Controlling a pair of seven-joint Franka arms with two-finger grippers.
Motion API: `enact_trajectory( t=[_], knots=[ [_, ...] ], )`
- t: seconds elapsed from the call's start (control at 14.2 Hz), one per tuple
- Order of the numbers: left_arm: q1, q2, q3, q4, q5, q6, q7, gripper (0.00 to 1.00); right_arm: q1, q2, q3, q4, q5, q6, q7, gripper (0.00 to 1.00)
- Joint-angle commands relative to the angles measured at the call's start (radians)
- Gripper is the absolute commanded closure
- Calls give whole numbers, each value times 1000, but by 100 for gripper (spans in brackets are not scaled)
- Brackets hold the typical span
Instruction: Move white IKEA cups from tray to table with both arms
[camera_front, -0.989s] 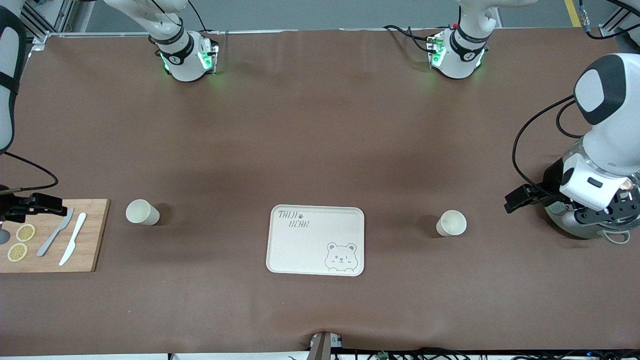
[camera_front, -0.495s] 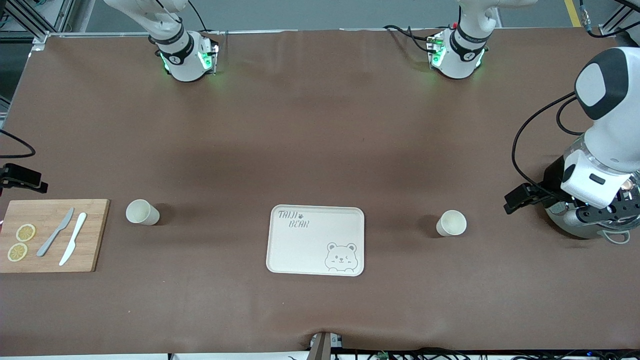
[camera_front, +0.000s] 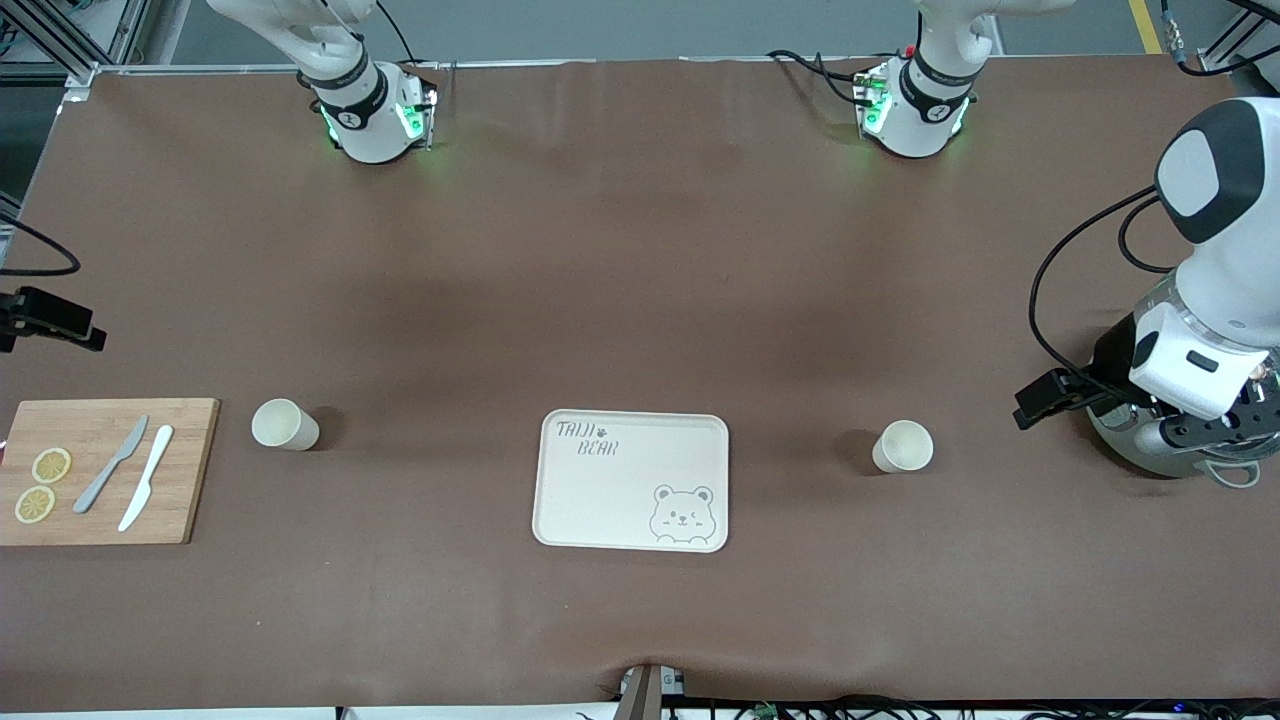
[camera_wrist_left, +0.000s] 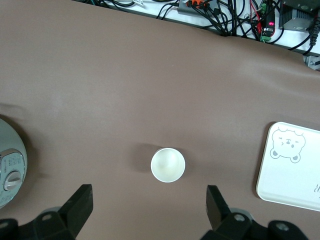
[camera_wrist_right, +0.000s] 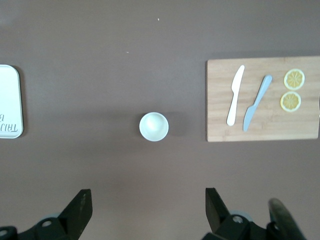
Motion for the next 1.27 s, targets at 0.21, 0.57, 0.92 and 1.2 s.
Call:
enact_trajectory(
  t=[0.21, 0.57, 0.92, 1.2],
  knots=[
    [9, 13, 4, 30, 33, -43, 124, 0, 11, -173, 0, -205, -5, 15, 37, 0],
    [32, 2, 17, 59, 41, -216, 137, 0, 14, -228, 3, -244, -2, -5, 101, 0],
    [40, -19, 20, 78, 107, -303, 144, 0, 48, -222, 3, -238, -2, -6, 117, 0],
    [52, -19, 15, 78, 106, -309, 137, 0, 52, -225, 1, -241, -2, -6, 111, 0]
  ],
)
